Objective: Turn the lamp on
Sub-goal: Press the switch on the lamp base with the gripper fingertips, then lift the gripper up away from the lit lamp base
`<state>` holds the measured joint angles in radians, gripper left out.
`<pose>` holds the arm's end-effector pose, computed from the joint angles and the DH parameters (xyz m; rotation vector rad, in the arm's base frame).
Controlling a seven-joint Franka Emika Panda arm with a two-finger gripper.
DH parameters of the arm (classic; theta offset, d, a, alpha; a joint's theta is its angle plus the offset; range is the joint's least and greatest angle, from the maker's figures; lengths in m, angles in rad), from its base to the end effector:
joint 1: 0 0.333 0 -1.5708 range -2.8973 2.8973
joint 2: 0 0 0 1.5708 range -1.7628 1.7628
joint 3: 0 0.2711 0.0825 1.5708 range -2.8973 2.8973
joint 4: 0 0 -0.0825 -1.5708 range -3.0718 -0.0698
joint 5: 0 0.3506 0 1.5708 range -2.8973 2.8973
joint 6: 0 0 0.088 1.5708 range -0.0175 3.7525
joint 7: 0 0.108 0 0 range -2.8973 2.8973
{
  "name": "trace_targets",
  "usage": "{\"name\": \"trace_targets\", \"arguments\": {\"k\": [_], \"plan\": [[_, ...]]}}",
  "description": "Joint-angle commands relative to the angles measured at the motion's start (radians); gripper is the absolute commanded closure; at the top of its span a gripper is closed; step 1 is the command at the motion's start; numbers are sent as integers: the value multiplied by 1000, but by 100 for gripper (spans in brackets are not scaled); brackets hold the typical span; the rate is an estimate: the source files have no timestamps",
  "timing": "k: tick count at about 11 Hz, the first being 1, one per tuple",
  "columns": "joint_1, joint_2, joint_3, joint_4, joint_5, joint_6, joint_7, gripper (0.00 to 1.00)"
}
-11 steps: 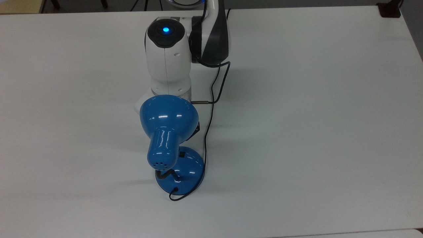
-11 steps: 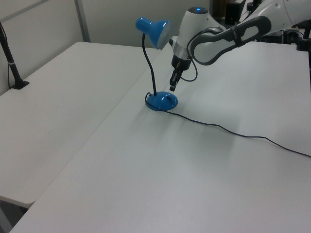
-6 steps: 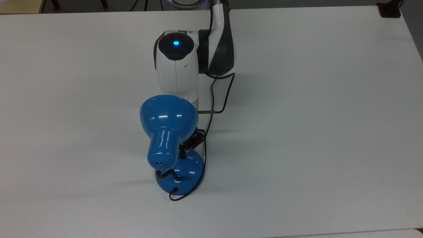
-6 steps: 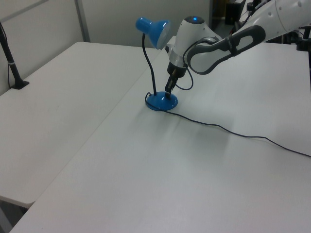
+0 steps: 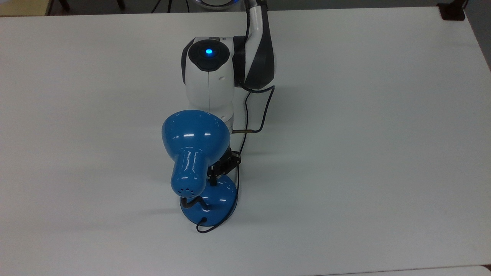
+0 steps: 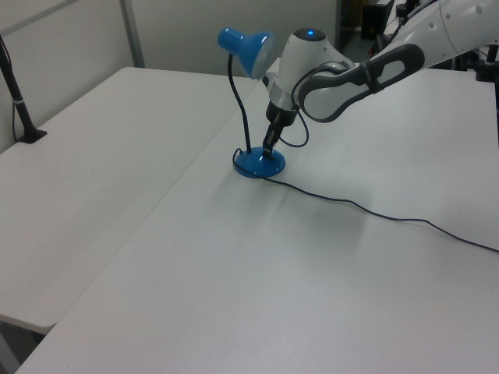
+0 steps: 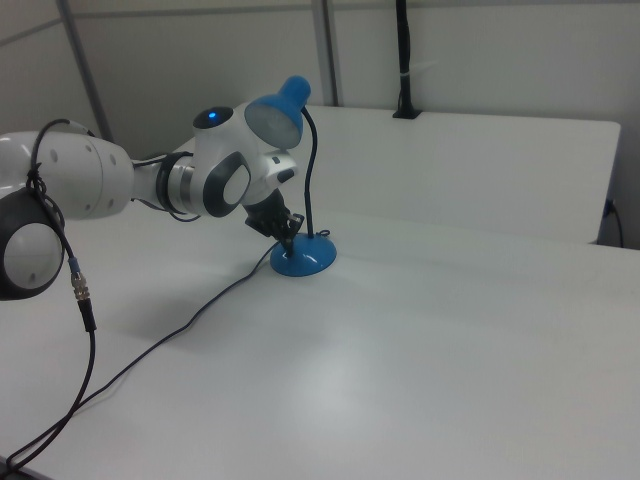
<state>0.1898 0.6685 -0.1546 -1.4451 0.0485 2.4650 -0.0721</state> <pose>0.6940 0.0458 0.3172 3.0281 0.1897 0.5494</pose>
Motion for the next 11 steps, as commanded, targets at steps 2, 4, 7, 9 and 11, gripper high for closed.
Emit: {"name": "trace_targets", "arguments": {"k": [2, 4, 7, 9, 11], "plan": [[13, 66, -16, 22, -114, 121, 122, 100], [10, 30, -14, 14, -127, 120, 132, 100], [3, -227, 3, -225, -125, 27, 127, 100], [-12, -359, 16, -255, -113, -192, 126, 97], [-30, -475, 17, -248, -84, -412, 100, 71]]}}
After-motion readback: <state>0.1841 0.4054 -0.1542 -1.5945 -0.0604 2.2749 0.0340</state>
